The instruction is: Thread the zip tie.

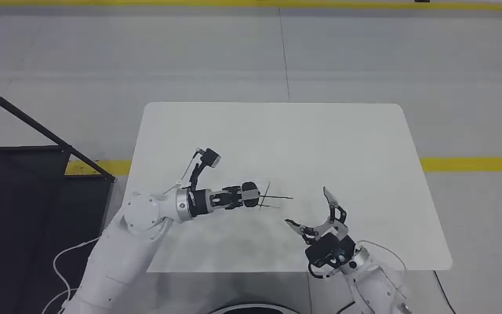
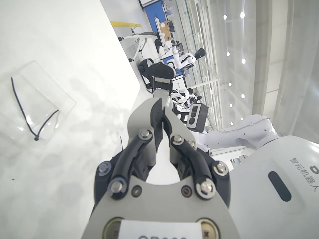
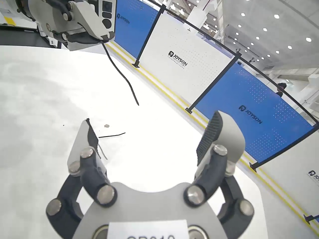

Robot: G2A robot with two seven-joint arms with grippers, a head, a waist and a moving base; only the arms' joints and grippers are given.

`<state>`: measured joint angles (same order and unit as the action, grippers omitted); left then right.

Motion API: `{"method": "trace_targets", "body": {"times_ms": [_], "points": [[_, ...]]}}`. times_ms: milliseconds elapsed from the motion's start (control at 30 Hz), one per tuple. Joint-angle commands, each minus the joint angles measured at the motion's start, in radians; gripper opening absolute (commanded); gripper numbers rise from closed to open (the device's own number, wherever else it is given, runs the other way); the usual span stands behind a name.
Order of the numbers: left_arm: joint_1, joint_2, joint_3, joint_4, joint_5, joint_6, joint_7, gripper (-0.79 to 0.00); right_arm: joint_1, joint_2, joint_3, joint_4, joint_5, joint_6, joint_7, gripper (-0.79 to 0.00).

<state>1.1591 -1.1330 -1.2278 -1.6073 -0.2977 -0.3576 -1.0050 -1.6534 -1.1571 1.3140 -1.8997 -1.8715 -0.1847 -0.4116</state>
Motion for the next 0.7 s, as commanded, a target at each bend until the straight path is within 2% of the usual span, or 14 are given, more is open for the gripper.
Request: {"method": "trace_targets", "body": {"times_ms": [0, 167, 267, 333, 433, 600, 667], "points": [[0.005, -0.001, 0.007, -0.008, -0.007, -0.001, 0.004, -0.785, 0.016, 0.001, -0.006, 0.001, 0.070, -0.098, 0.005, 0.000], [-0.006, 0.002, 0.001, 0.015, -0.018, -0.054, -0.020, -0.785, 0.112, 0.008, 0.024, 0.101, 0.357, -0.439, 0.069, 0.000], [-0.014, 0.004, -0.004, 0.041, -0.017, -0.094, -0.027, -0.785, 0.163, 0.008, 0.030, 0.168, 0.505, -0.547, 0.108, 0.000], [-0.020, 0.004, -0.001, 0.053, -0.022, -0.115, -0.041, -0.785, 0.200, 0.010, 0.028, 0.226, 0.633, -0.671, 0.146, 0.000], [-0.028, 0.005, 0.005, 0.068, -0.031, -0.139, -0.068, -0.785, 0.266, 0.015, 0.024, 0.323, 0.818, -0.810, 0.256, 0.000], [-0.032, 0.007, 0.013, 0.084, -0.043, -0.171, -0.092, -0.785, 0.349, 0.033, -0.054, 0.372, 1.127, -0.828, 0.470, 0.000], [-0.032, 0.008, 0.014, 0.088, -0.046, -0.171, -0.090, -0.785, 0.356, 0.037, -0.059, 0.375, 1.163, -0.828, 0.499, 0.000]]}}
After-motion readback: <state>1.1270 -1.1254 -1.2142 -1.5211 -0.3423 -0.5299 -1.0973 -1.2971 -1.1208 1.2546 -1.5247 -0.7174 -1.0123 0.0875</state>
